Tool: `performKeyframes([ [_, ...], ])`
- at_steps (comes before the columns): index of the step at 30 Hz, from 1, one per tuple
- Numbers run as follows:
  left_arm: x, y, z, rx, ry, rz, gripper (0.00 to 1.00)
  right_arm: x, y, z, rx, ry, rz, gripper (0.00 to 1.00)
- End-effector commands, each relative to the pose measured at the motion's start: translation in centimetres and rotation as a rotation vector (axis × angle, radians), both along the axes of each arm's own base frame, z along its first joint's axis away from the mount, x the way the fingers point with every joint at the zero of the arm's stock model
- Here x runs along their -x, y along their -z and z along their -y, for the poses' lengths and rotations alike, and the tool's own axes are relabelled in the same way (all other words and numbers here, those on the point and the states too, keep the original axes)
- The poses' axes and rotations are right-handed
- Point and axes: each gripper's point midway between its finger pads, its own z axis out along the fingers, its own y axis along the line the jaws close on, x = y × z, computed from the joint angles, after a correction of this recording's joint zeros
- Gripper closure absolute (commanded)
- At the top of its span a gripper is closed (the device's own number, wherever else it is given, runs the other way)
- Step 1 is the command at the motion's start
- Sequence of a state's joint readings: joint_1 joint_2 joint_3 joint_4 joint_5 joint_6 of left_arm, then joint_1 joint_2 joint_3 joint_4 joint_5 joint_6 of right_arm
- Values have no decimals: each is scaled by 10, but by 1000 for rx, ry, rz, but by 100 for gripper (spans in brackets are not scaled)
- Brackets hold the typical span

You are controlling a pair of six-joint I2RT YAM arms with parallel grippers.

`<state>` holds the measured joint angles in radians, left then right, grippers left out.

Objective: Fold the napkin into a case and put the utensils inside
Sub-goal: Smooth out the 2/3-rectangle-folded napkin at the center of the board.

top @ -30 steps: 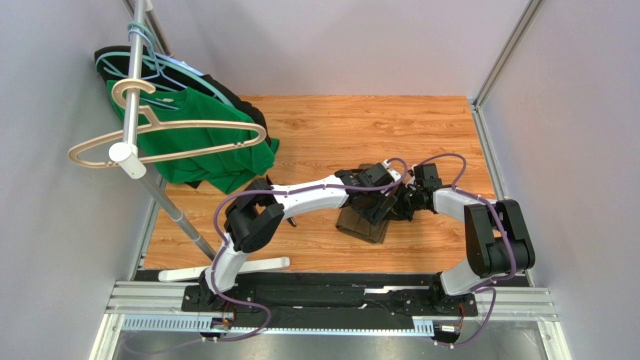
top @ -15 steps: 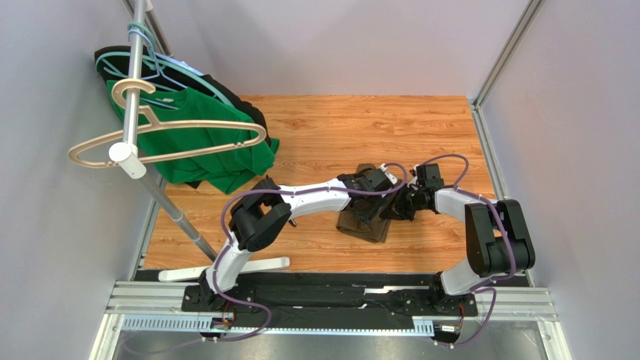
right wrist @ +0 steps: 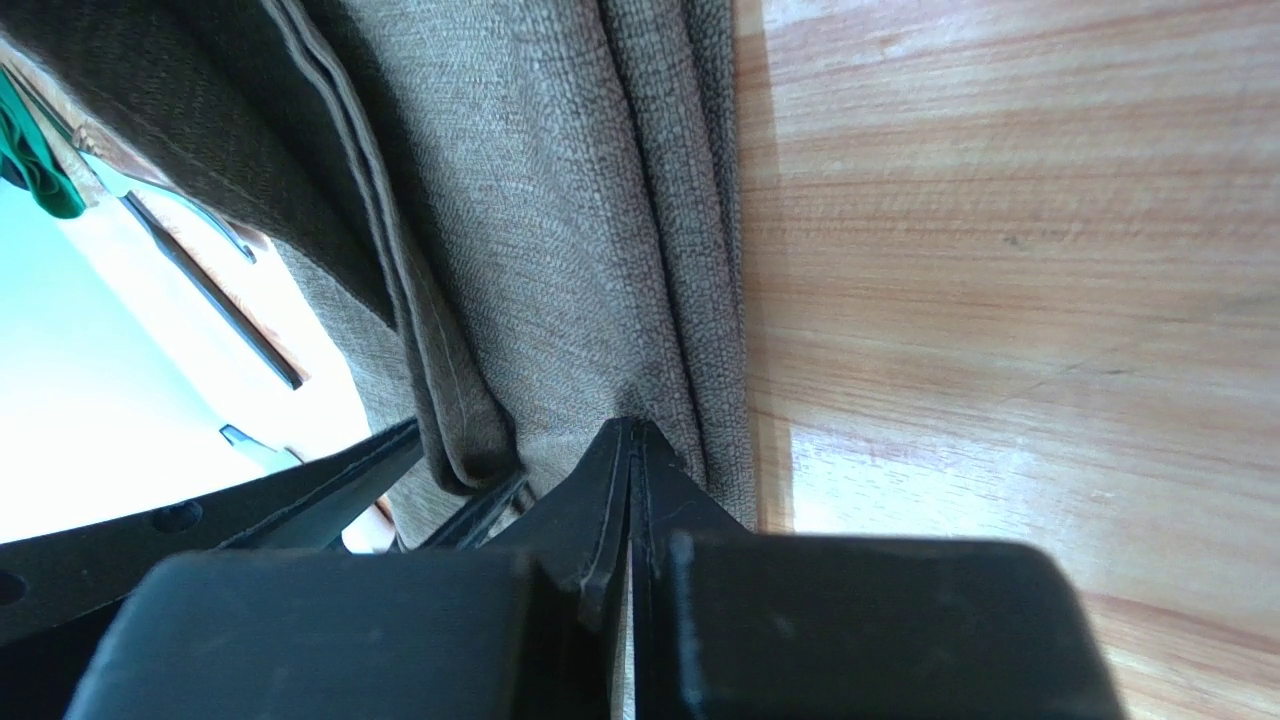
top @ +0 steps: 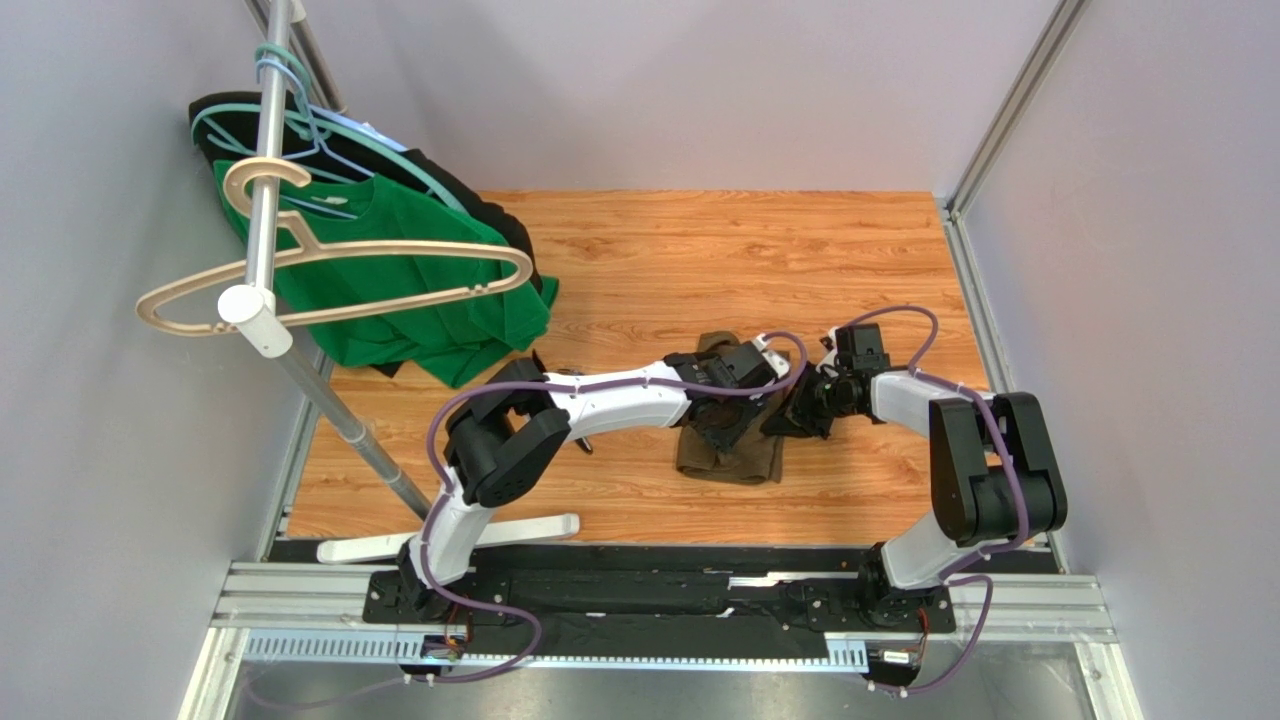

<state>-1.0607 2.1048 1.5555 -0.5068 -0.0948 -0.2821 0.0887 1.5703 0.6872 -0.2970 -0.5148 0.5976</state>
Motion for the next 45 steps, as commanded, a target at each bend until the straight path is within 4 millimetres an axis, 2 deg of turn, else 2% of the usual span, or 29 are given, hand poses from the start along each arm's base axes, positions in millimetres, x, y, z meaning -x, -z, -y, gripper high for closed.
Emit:
performKeyframes([
  [1,15,-28,-7,17,38,-19,59,-4,25,30,168,25,6,100],
  [4,22,-35,-2,50,68,-44,62,-5,24,30,165,23,6,100],
  [9,30,-22,6,74,84,-103,62,-5,24,29,163,20,10,100],
  [13,19,-18,11,66,37,-72,60,-4,25,28,155,13,9,100],
  [15,12,-18,11,48,14,-47,55,-4,25,28,155,15,9,100],
  [16,8,-24,14,62,8,-36,51,-4,25,28,153,14,9,100],
  [17,9,-28,17,77,13,-38,35,-4,25,27,151,12,10,100],
  [19,13,-42,20,115,22,-44,24,-5,26,27,149,9,7,100],
  [21,19,-54,19,139,35,-61,19,-4,25,27,150,8,8,100],
  [24,29,-76,8,175,50,-59,20,-4,24,24,135,2,10,100],
  [25,33,-85,-2,171,52,-50,21,-4,23,23,129,-4,17,100],
  [26,34,-87,-7,167,51,-46,24,-4,20,21,116,-11,23,100],
  [29,44,-93,-25,152,68,-56,43,-4,9,13,78,-35,50,100],
  [32,55,-86,-36,167,79,-108,48,-3,-9,2,53,-72,88,100],
  [35,60,-73,-40,186,70,-166,49,0,-28,-10,43,-114,129,100],
  [38,60,-66,-40,200,64,-176,45,11,-37,-29,-5,-167,132,100],
  [41,60,-61,-36,206,68,-186,37,21,-41,-49,-42,-216,127,100],
  [45,57,-55,-31,198,69,-188,37,35,-35,-65,-77,-245,108,100],
])
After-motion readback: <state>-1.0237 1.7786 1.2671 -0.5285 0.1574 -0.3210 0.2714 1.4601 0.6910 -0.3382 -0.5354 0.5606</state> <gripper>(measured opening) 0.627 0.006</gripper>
